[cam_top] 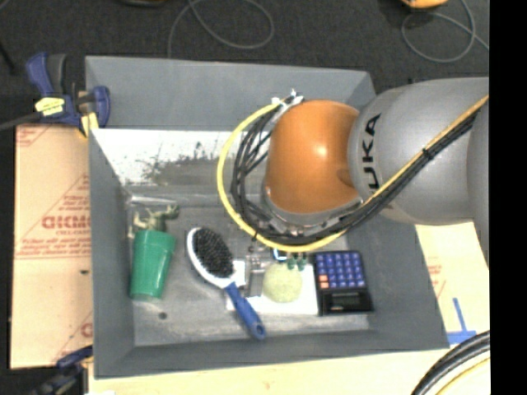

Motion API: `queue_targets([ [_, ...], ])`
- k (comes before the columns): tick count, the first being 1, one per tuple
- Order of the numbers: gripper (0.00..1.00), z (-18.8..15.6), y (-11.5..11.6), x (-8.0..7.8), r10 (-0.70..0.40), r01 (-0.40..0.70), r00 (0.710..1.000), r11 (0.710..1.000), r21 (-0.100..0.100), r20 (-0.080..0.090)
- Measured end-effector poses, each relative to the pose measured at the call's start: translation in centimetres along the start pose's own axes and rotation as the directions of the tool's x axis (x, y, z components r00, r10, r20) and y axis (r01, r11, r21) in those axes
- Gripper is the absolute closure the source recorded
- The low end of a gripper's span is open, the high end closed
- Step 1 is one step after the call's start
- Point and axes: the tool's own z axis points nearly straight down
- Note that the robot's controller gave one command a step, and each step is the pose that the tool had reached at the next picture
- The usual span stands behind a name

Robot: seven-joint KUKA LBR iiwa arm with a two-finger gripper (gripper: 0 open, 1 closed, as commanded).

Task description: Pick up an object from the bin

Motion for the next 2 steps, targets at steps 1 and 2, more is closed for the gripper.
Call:
queue_targets([
  [1,0.00,-0.5,-0.1,-0.1,0.003,-0.003,1.000,1.000,-0.001,0.008],
  [2,0.00,6.0,-0.2,0.9,0.058,-0.058,0.998,0.998,-0.002,0.012],
])
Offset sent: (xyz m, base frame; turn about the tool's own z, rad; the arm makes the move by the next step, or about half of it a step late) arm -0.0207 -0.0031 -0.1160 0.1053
